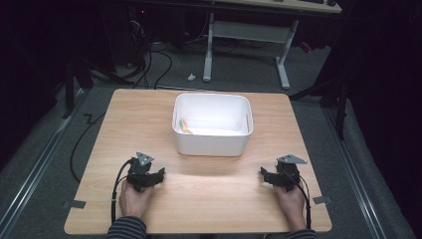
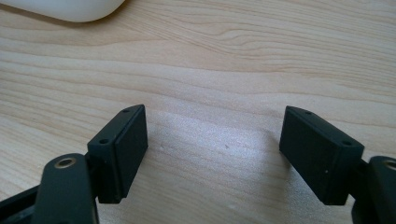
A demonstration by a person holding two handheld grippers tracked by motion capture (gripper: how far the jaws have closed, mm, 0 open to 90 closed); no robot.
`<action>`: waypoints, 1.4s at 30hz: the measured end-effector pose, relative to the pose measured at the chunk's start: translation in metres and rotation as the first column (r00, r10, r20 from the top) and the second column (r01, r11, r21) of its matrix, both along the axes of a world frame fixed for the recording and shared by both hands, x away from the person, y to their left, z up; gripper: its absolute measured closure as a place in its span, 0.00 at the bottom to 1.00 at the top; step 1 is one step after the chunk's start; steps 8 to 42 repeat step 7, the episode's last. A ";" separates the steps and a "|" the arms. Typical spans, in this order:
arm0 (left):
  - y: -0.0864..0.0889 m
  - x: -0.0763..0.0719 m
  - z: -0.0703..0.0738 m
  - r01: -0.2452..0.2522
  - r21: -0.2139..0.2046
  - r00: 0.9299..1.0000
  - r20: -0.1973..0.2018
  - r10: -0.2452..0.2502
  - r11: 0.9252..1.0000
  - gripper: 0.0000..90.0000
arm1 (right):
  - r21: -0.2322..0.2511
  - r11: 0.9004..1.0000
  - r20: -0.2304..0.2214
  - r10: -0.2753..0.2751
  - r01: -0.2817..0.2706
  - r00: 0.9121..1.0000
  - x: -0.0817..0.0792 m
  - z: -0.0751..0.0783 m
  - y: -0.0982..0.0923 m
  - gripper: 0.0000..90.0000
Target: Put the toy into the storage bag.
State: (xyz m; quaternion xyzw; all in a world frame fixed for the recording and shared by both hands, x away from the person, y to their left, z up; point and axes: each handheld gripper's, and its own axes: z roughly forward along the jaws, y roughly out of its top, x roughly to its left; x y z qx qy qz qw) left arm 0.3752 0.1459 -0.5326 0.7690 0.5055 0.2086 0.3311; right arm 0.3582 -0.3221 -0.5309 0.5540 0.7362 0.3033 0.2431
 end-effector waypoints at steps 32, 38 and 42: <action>0.000 -0.003 -0.004 0.000 -0.013 1.000 0.024 0.001 1.000 0.27 | 0.000 1.000 0.000 -0.001 0.001 1.000 0.000 0.000 0.000 0.26; 0.000 -0.003 -0.004 0.000 -0.013 1.000 0.024 0.001 1.000 0.27 | 0.000 1.000 0.000 -0.001 0.001 1.000 0.000 0.000 0.000 0.26; 0.000 -0.003 -0.004 0.000 -0.013 1.000 0.024 0.001 1.000 0.27 | 0.000 1.000 0.000 -0.001 0.001 1.000 0.000 0.000 0.000 0.26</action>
